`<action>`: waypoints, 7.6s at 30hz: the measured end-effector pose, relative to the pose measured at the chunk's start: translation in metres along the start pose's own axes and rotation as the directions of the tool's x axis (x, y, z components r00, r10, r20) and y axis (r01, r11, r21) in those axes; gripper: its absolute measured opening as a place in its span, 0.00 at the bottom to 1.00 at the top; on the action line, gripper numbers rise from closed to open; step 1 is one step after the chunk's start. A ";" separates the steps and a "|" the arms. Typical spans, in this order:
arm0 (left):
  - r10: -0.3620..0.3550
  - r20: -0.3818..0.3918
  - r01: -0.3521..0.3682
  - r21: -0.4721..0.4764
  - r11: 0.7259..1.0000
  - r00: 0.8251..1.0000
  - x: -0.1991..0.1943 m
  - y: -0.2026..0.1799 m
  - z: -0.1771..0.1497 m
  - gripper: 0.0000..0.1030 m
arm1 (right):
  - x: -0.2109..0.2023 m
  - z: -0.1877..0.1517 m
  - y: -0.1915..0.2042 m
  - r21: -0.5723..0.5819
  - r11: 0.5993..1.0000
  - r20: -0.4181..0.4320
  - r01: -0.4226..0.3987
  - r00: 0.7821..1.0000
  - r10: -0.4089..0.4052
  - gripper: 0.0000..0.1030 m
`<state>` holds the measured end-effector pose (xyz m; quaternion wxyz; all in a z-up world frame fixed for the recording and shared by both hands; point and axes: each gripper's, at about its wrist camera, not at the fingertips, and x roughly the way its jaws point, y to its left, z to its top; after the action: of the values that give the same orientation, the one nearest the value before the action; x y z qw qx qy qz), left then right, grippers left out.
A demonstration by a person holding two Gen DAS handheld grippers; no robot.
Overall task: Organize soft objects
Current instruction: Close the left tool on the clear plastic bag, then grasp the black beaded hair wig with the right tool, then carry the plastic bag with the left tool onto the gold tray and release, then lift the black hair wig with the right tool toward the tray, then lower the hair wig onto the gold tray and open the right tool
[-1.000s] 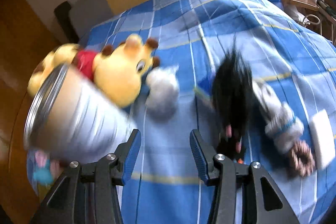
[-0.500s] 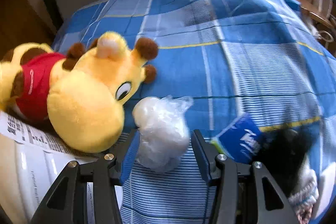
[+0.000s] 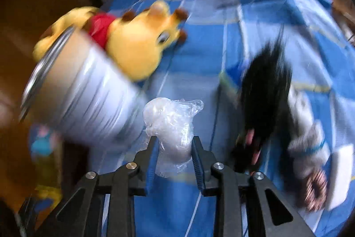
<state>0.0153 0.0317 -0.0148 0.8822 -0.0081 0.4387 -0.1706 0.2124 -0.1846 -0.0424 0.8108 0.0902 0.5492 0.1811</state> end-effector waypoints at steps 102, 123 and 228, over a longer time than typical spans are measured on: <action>0.038 0.088 -0.048 0.115 0.992 0.995 0.059 -0.048 -0.010 0.49 | 0.028 -0.048 -0.046 -0.016 0.948 0.102 0.317 0.944 -0.314 0.32; 0.172 0.086 -0.101 -0.532 0.841 0.981 -0.059 0.174 -0.031 0.50 | 0.027 -0.049 -0.042 -0.036 0.939 0.109 0.342 0.935 -0.337 0.32; 0.479 0.067 -0.394 -0.475 0.787 0.875 -0.107 0.180 -0.074 0.98 | 0.080 -0.131 0.267 -0.488 0.871 -0.135 -0.058 0.991 -0.010 0.31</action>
<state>-0.0485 0.2439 -0.0073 0.9080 -0.1244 0.3725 0.1458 0.0665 0.0848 -0.0691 0.7664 -0.1239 0.5369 0.3303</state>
